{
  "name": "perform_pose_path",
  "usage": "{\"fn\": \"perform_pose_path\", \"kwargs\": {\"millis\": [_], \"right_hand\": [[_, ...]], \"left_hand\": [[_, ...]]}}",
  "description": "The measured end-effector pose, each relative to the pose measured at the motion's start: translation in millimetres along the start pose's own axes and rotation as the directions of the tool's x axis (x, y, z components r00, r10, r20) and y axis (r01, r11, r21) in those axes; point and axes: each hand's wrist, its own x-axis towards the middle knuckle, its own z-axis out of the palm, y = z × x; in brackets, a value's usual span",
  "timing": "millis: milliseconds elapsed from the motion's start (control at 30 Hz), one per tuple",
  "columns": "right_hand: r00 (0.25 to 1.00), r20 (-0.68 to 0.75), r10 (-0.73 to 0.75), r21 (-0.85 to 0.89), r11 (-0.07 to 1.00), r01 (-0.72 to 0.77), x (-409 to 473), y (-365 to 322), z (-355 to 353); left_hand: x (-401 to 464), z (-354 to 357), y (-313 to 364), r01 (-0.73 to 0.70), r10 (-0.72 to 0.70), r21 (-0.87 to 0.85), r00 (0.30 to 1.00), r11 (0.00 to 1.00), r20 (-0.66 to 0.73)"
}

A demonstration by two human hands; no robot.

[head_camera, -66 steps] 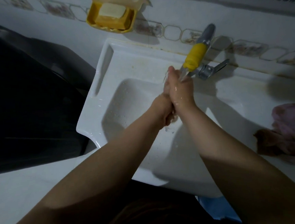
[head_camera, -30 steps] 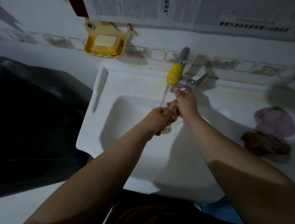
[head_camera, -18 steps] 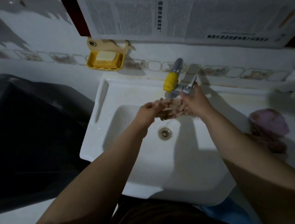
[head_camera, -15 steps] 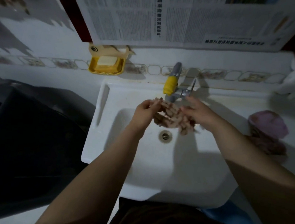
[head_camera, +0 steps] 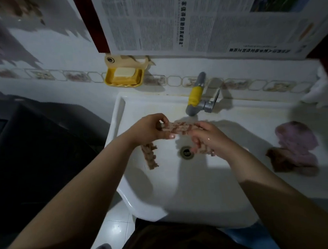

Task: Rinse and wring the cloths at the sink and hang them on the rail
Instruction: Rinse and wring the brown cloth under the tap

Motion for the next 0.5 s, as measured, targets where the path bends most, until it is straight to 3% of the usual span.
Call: {"fn": "perform_pose_path", "kwargs": {"millis": [67, 133, 267, 367, 500], "right_hand": [[0.998, 0.056, 0.032, 0.055, 0.998, -0.035, -9, -14, -1], [0.982, 0.153, 0.111, 0.237, 0.96, -0.146, -20, -34, -1], [0.943, 0.313, 0.113, 0.582, 0.762, -0.284, -34, -69, 6], [0.942, 0.335, 0.027, 0.716, 0.642, -0.273, -34, -84, 17], [0.944, 0.328, -0.032, 0.778, 0.575, -0.251, -24, -91, 31]], "left_hand": [[-3, 2, -12, 0.028, -0.033, 0.074, 0.997, 0.997, 0.072], [-6, 12, -26, 0.044, -0.046, 0.032, 0.995, 0.999, 0.093], [-15, 41, -49, 0.172, -0.129, -0.324, 0.98, 0.93, 0.15], [-25, 57, -53, 0.248, -0.142, -0.678, 0.968, 0.692, 0.209], [-27, 70, -53, 0.34, -0.147, -0.861, 0.94, 0.377, 0.307]]}}
